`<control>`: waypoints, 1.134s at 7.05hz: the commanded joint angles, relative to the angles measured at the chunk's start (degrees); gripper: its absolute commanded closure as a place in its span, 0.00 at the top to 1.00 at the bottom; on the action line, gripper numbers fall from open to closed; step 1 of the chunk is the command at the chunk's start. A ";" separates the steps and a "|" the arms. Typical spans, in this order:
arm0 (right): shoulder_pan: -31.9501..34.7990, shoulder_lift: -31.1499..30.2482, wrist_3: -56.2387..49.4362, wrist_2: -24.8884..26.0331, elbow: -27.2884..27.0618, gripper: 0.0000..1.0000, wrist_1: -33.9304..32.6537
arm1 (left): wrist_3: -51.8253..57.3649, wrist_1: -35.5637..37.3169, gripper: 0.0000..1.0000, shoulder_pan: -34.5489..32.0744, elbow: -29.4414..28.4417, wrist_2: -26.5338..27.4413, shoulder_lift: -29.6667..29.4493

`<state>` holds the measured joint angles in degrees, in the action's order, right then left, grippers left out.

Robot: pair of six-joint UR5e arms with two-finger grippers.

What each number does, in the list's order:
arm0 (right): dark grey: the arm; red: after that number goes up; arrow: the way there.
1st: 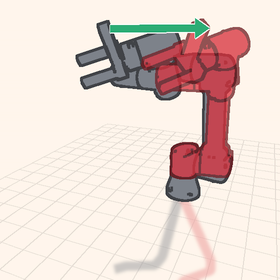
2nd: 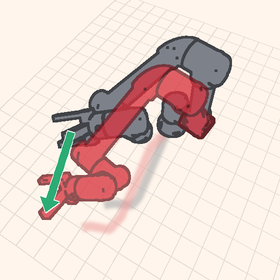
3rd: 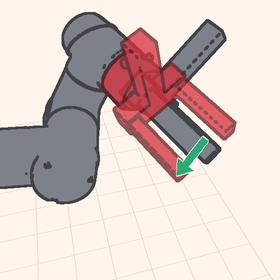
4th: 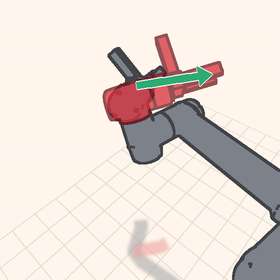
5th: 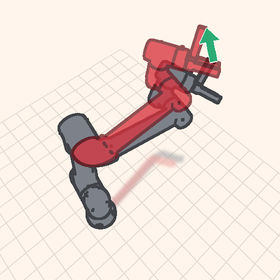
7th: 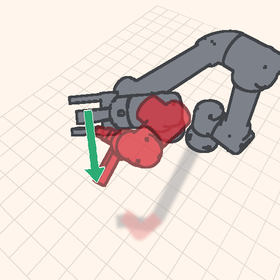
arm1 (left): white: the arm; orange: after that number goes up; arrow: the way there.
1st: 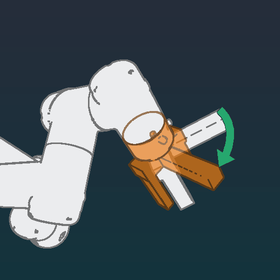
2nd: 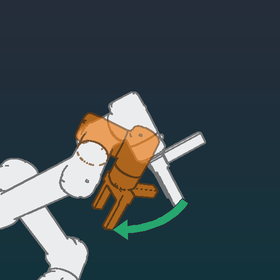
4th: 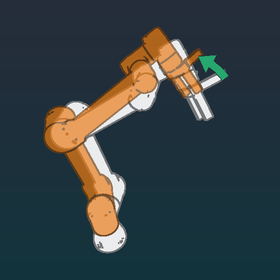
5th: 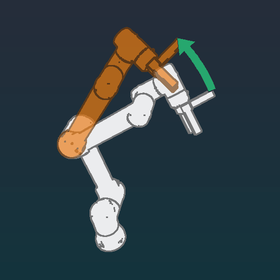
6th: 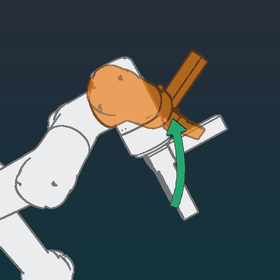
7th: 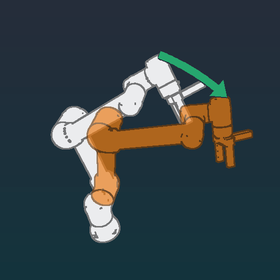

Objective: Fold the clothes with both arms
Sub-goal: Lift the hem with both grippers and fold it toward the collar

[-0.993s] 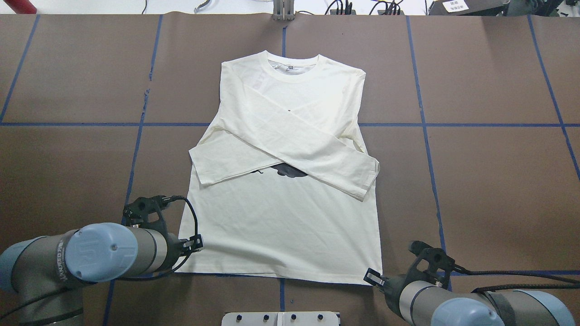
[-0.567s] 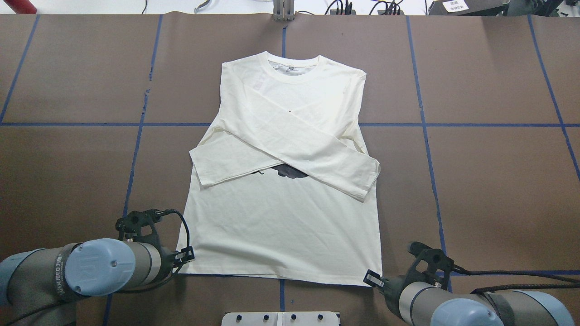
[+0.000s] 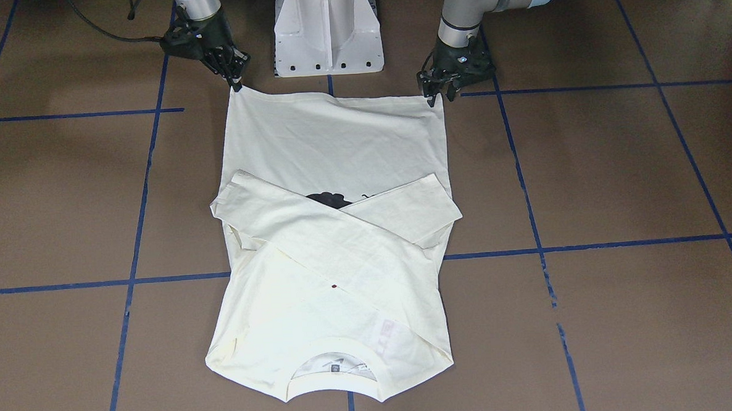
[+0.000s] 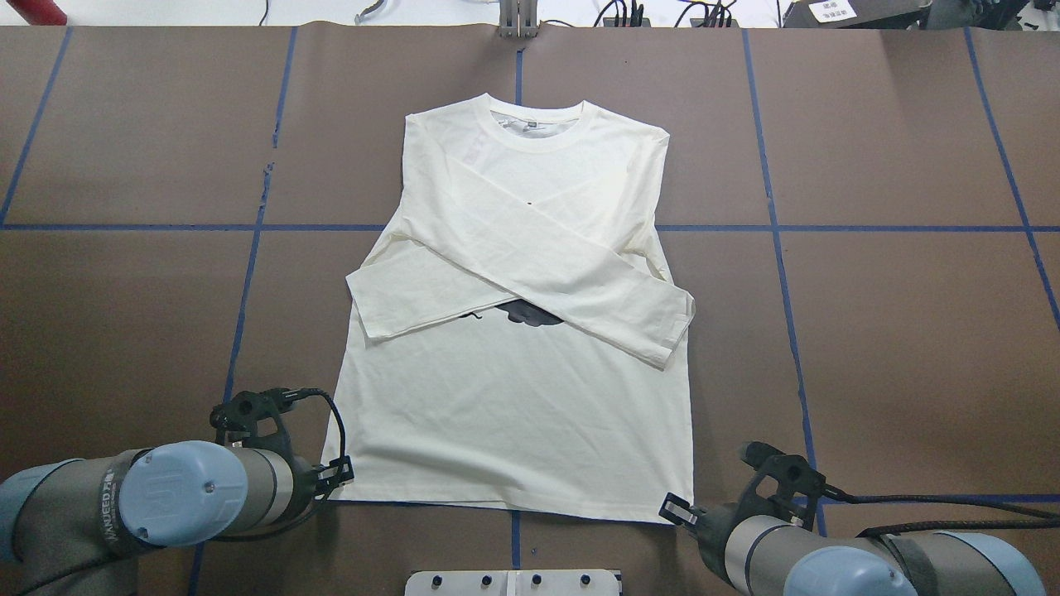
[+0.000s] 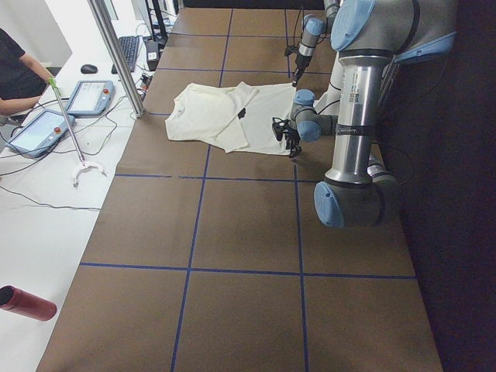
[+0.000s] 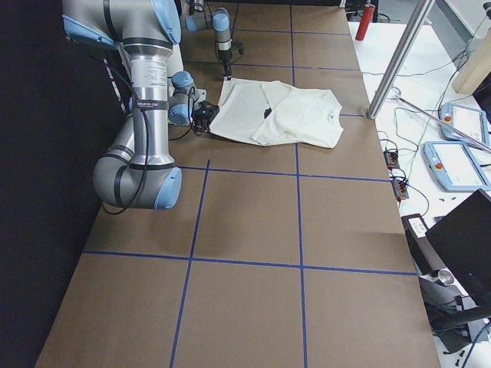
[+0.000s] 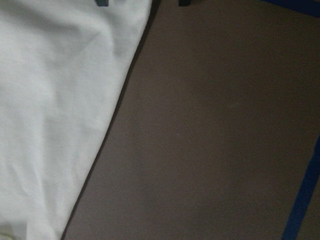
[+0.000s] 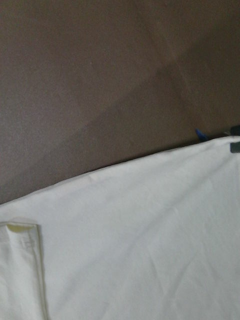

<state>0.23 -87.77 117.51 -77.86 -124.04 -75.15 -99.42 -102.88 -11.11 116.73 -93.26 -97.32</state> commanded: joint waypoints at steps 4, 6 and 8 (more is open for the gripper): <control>-0.06 0.05 0.26 0.08 0.03 0.00 0.00 | -0.16 0.05 0.25 1.18 0.16 -0.08 0.02; 0.03 0.05 0.26 0.08 -0.06 0.00 0.00 | -1.12 0.05 0.00 1.18 0.42 -0.08 0.02; -0.06 -1.69 0.18 -0.18 -1.37 0.00 0.09 | -1.21 4.75 0.00 1.53 4.96 -2.96 0.11</control>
<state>0.24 -88.17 117.76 -77.92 -124.51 -75.13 -100.56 -101.57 -9.84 118.67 -94.27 -97.27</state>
